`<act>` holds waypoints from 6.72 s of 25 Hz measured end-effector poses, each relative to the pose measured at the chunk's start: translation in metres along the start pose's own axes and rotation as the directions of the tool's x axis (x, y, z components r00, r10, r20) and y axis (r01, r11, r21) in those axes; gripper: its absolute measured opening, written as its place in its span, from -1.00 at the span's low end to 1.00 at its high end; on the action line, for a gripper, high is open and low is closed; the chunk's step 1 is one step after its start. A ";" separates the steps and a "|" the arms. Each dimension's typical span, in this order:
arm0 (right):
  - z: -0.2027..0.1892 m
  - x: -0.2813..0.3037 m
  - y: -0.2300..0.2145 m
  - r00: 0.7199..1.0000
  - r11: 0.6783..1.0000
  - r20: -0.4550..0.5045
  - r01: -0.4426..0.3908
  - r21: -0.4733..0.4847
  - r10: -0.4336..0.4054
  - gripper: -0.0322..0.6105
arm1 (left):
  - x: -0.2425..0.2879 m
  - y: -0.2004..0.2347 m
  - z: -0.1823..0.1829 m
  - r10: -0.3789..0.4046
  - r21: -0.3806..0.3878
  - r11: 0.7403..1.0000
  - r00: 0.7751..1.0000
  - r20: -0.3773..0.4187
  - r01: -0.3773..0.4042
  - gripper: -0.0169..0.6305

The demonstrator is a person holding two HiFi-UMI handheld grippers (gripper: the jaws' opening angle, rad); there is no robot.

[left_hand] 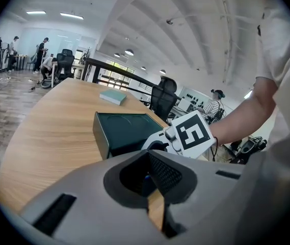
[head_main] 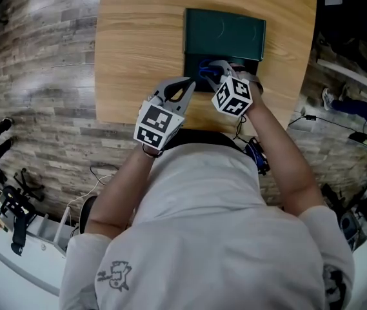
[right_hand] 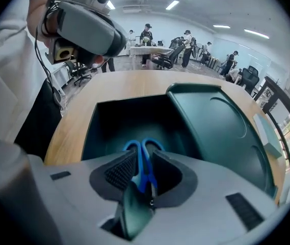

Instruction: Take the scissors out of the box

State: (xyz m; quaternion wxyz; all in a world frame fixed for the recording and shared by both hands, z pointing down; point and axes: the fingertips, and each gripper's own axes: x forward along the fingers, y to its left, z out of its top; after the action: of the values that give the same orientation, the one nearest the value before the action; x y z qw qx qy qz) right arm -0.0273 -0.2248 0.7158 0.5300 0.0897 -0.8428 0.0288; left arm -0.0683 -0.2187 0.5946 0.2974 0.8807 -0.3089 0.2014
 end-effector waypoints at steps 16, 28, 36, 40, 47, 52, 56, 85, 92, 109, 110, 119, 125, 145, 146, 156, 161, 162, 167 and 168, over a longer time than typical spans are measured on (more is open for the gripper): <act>-0.001 -0.002 0.002 1.000 0.998 0.018 0.003 -0.062 -0.002 -0.61 | -0.005 -0.006 -0.006 0.025 -0.019 1.000 1.000 0.008 -0.025 -0.93; 0.022 -0.068 -0.008 0.976 0.993 0.184 0.107 0.048 -0.114 -0.61 | -0.014 -0.027 0.008 0.088 0.025 0.996 0.995 0.055 -0.089 -0.93; 0.028 -0.143 -0.007 0.926 0.976 0.315 0.177 0.124 -0.207 -0.61 | -0.023 -0.062 0.031 0.120 0.037 0.991 0.985 0.125 -0.125 -0.93; 0.028 -0.179 -0.003 0.884 0.959 0.375 0.245 0.140 -0.281 -0.61 | -0.033 -0.085 0.048 0.116 0.007 0.993 0.974 0.194 -0.119 -0.93; 0.017 -0.236 0.009 0.815 0.927 0.444 0.307 0.214 -0.372 -0.61 | -0.044 -0.130 0.062 0.121 0.054 0.989 0.959 0.258 -0.139 -0.93; 0.015 -0.273 0.021 0.758 0.909 0.505 0.309 0.279 -0.413 -0.61 | -0.056 -0.159 0.067 0.124 0.075 0.985 0.946 0.299 -0.153 -0.93; 0.014 -0.295 0.033 0.721 0.897 0.539 0.299 0.326 -0.436 -0.61 | -0.067 -0.174 0.066 0.139 0.093 0.980 0.937 0.321 -0.177 -0.93; 0.002 -0.385 0.121 0.557 0.773 0.563 0.265 0.577 -0.611 -0.61 | -0.151 -0.236 0.070 0.056 0.240 0.957 0.918 0.392 -0.161 -0.93; 0.030 -0.384 0.146 0.536 0.750 0.552 0.275 0.602 -0.639 -0.61 | -0.191 -0.222 0.058 0.015 0.260 0.957 0.921 0.390 -0.126 -0.93; 0.074 -0.362 0.202 0.529 0.711 0.510 0.295 0.639 -0.678 -0.60 | -0.237 -0.193 0.024 -0.101 0.307 0.952 0.932 0.347 -0.012 -0.93; 0.072 -0.364 0.206 0.527 0.709 0.509 0.299 0.638 -0.680 -0.60 | -0.238 -0.195 0.023 -0.102 0.306 0.952 0.931 0.351 -0.011 -0.93; 0.039 -0.388 0.233 0.526 0.735 0.540 0.292 0.611 -0.658 -0.60 | -0.228 -0.246 0.011 -0.091 0.304 0.952 0.924 0.372 -0.029 -0.93; 0.004 -0.407 0.260 0.532 0.758 0.563 0.278 0.590 -0.633 -0.60 | -0.216 -0.293 -0.009 -0.066 0.284 0.958 0.925 0.375 -0.048 -0.93; -0.052 -0.439 0.319 0.524 0.799 0.616 0.256 0.545 -0.588 -0.60 | -0.207 -0.377 -0.042 -0.010 0.255 0.962 0.916 0.402 -0.101 -0.93; -0.052 -0.440 0.320 0.521 0.799 0.619 0.255 0.545 -0.588 -0.60 | -0.207 -0.378 -0.041 -0.009 0.255 0.961 0.915 0.403 -0.103 -0.93; -0.052 -0.435 0.328 0.513 0.808 0.638 0.233 0.541 -0.574 -0.60 | -0.205 -0.384 -0.042 -0.009 0.263 0.959 0.914 0.406 -0.107 -0.93; -0.052 -0.433 0.327 0.517 0.807 0.633 0.236 0.542 -0.576 -0.60 | -0.205 -0.381 -0.042 -0.008 0.262 0.959 0.914 0.407 -0.108 -0.93; -0.052 -0.433 0.326 0.518 0.805 0.631 0.235 0.545 -0.578 -0.60 | -0.204 -0.380 -0.042 -0.007 0.261 0.959 0.914 0.406 -0.108 -0.93; -0.051 -0.433 0.321 0.520 0.806 0.630 0.238 0.541 -0.576 -0.60 | -0.204 -0.378 -0.039 -0.005 0.254 0.961 0.914 0.406 -0.107 -0.93; -0.050 -0.433 0.321 0.519 0.807 0.632 0.237 0.541 -0.576 -0.60 | -0.204 -0.378 -0.039 -0.005 0.254 0.961 0.914 0.405 -0.107 -0.93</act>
State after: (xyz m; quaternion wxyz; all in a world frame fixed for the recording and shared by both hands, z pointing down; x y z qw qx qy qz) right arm 0.1419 0.1503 0.3634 0.0782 0.3954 -0.9148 0.0258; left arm 0.0276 0.1321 0.3632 0.0991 0.9270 -0.3559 0.0640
